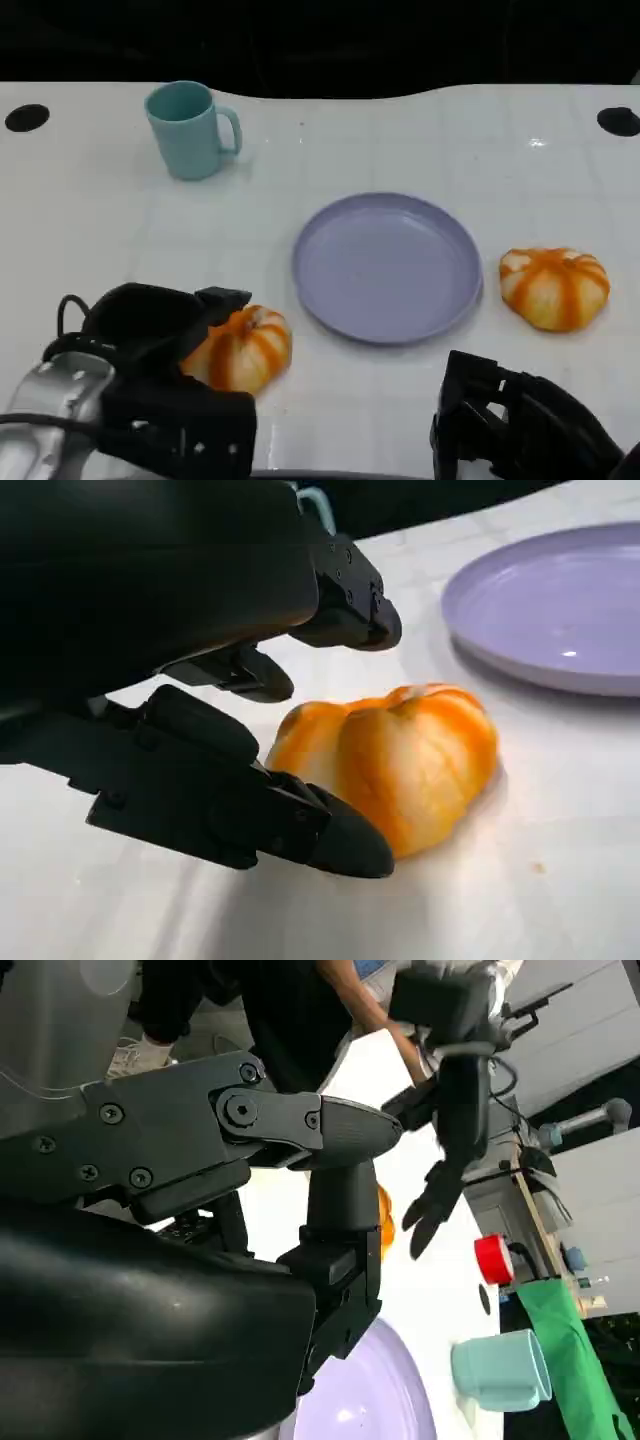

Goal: Grasp the bread from the table and place it into the plate.

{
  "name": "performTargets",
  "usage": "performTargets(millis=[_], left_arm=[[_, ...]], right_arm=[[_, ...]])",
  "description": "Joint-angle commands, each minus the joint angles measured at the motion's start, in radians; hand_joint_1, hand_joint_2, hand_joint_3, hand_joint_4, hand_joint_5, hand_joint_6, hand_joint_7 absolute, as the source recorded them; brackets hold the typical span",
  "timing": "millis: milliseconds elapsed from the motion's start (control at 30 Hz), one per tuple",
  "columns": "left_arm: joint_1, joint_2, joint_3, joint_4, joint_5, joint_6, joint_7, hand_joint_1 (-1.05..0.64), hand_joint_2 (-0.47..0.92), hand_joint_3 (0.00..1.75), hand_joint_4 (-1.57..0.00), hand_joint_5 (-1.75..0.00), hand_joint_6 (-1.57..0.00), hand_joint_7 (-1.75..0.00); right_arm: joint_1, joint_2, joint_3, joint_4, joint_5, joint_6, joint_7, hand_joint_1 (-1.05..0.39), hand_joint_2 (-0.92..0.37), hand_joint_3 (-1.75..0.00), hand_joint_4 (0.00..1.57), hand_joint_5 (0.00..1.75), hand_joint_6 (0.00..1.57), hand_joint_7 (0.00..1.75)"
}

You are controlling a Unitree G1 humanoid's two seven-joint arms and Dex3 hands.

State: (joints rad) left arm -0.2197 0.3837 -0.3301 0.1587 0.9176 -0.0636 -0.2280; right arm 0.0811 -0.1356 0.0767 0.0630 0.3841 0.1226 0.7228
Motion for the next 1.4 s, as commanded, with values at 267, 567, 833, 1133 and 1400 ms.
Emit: performTargets(millis=[267, 567, 833, 1133, 1400], left_arm=[[-0.062, -0.039, -0.105, 0.136, 0.044, 0.061, 0.134, -0.65, 0.92, 0.02, -0.61, -0.13, -0.41, -0.03], [-0.088, -0.037, -0.121, 0.353, -0.02, -0.126, 0.406, -0.42, 0.91, 0.19, -0.73, -1.06, -0.88, -0.32], [-0.156, -0.017, -0.193, 0.563, 0.026, -0.231, 0.691, -0.35, 0.78, 0.73, -0.75, -1.74, -0.87, -0.91], [-0.185, -0.016, -0.231, 0.617, 0.032, -0.247, 0.785, -0.35, 0.73, 0.8, -0.79, -1.75, -0.81, -1.17], [-0.171, -0.003, -0.175, 0.515, -0.028, -0.261, 0.827, -0.33, 0.58, 0.99, -0.84, -1.75, -0.74, -1.36]], right_arm=[[-0.003, -0.01, -0.01, 0.002, 0.005, -0.011, 0.008, -0.51, -0.92, -0.49, 0.62, 1.75, 0.39, 1.75], [0.001, -0.015, -0.011, -0.006, 0.005, -0.005, 0.007, -0.53, -0.92, -0.49, 0.62, 1.75, 0.39, 1.75], [0.002, -0.014, -0.014, -0.008, 0.009, 0.002, 0.003, -0.53, -0.92, -0.47, 0.63, 1.75, 0.4, 1.75], [0.001, -0.016, -0.016, -0.005, 0.011, 0.002, 0.007, -0.53, -0.92, -0.46, 0.63, 1.75, 0.4, 1.75], [0.002, -0.012, -0.016, 0.0, 0.009, 0.006, -0.001, -0.53, -0.92, -0.46, 0.63, 1.75, 0.4, 1.75]])
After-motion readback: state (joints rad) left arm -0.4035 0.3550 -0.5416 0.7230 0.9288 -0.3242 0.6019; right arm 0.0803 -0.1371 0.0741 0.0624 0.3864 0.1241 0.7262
